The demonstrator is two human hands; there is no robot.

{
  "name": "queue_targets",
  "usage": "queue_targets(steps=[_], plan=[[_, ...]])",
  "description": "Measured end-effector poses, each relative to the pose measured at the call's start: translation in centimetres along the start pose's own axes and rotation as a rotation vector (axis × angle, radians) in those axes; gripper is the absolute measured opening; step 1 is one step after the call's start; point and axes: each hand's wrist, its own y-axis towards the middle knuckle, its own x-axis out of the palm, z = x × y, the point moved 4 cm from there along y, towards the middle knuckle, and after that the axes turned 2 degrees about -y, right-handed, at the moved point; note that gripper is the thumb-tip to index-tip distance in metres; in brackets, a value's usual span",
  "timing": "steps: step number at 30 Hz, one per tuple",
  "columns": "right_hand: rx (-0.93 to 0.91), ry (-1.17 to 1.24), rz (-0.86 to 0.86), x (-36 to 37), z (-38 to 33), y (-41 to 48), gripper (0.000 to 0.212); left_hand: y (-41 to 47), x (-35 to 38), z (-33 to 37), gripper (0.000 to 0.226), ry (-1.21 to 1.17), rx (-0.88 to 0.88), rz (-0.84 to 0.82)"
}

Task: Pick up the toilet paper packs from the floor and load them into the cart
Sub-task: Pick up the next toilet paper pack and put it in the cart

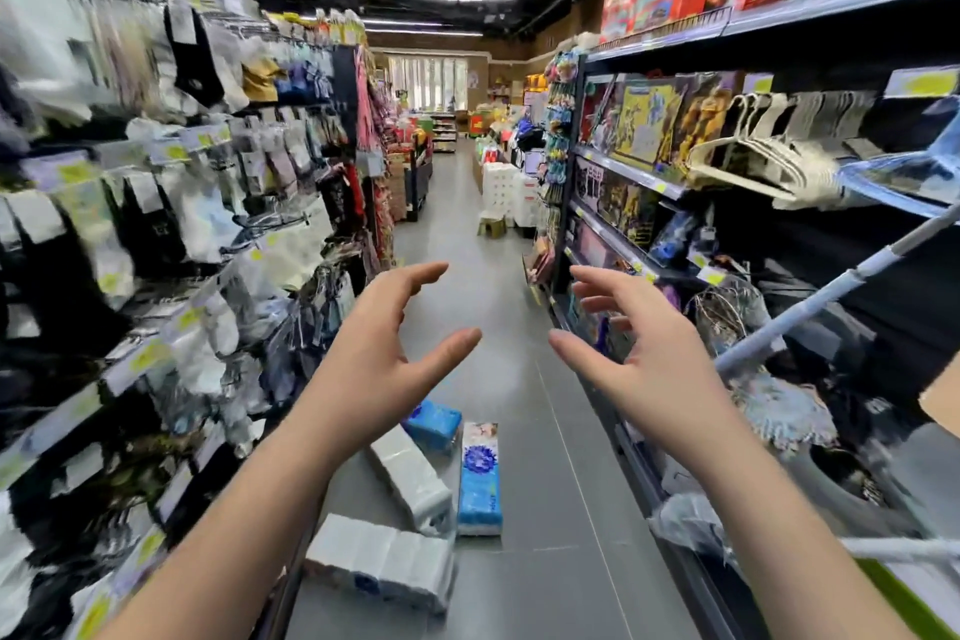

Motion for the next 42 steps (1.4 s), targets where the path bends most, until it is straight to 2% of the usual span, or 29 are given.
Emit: queue_targets(steps=[5, 14, 20, 28, 34, 42], plan=[[-0.019, -0.023, -0.033, -0.6, 7.7, 7.4, 0.055, 8.8, 5.8, -2.6, 0.072, -0.011, 0.014, 0.024], [0.015, 0.01, -0.096, 2.9, 19.1, 16.7, 0.056, 18.0, 13.2, -10.6, 0.07, 0.004, -0.077, 0.012], [0.034, -0.002, -0.128, 7.4, 26.5, 23.2, 0.055, 24.8, 17.5, -17.9, 0.069, -0.015, -0.103, 0.0], [-0.01, -0.049, -0.201, 14.8, 35.4, 39.1, 0.056, 38.8, 20.2, -29.6, 0.067, -0.029, -0.163, 0.085], [-0.02, -0.052, -0.247, 19.8, 41.6, 49.1, 0.054, 48.6, 22.2, -38.0, 0.069, -0.014, -0.21, 0.076], [-0.03, 0.021, -0.319, 26.6, 49.5, 58.0, 0.056, 55.6, 26.0, -45.6, 0.072, 0.028, -0.283, 0.066]])
